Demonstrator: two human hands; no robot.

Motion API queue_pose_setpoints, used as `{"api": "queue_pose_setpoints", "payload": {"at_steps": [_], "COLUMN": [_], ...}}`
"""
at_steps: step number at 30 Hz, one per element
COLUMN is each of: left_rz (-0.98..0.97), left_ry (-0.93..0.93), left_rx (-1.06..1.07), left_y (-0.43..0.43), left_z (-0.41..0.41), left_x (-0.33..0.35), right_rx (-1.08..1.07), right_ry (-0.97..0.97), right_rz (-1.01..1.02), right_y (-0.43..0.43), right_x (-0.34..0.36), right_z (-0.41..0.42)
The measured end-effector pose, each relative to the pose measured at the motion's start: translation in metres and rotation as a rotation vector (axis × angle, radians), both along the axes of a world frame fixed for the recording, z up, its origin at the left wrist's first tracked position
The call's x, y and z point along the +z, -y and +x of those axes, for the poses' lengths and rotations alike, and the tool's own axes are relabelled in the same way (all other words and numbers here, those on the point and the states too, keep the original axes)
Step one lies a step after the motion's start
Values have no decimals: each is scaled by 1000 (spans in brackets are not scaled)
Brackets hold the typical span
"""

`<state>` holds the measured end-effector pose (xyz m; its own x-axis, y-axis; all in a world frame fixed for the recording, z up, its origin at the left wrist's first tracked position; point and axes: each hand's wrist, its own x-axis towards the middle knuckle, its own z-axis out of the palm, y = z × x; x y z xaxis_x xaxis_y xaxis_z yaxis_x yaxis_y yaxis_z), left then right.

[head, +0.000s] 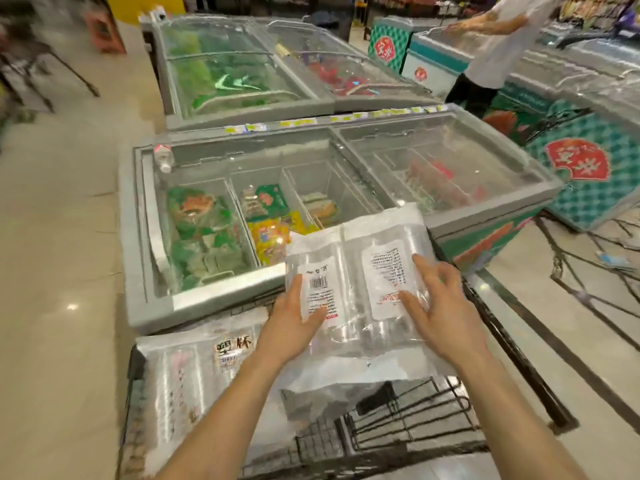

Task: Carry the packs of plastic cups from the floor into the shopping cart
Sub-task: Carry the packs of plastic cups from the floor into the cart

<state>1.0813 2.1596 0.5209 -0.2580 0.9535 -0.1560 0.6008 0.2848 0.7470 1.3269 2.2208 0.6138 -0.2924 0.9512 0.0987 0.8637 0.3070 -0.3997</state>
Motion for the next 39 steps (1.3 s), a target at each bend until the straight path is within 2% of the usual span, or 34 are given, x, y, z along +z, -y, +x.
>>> {"api": "queue_pose_setpoints", "payload": {"at_steps": [4, 6, 9, 13, 18, 28, 33, 39], "left_rz": [-32, -112, -243, -388, -527, -550, -557, -561], "left_ry": [12, -115, -429, -542, -451, -389, -409, -402], "left_rx": [21, 36, 32, 54, 36, 71, 57, 48], "left_y": [-16, -16, -9, 5, 14, 11, 14, 17], "left_z": [2, -5, -15, -21, -29, -28, -26, -26], "left_x": [-29, -50, -81, -119, -155, -164, -167, -165], "right_rx": [74, 102, 121, 108, 113, 162, 74, 81], "right_ry": [102, 167, 242, 283, 310, 339, 367, 432], "right_rz": [113, 175, 234, 243, 230, 150, 77, 36], "right_y": [-29, -36, -43, -49, -55, -47, -43, -50], "right_x": [-2, -9, -25, -54, -84, -109, -134, -136], "right_z": [1, -1, -4, -10, -13, -9, -30, -42]}}
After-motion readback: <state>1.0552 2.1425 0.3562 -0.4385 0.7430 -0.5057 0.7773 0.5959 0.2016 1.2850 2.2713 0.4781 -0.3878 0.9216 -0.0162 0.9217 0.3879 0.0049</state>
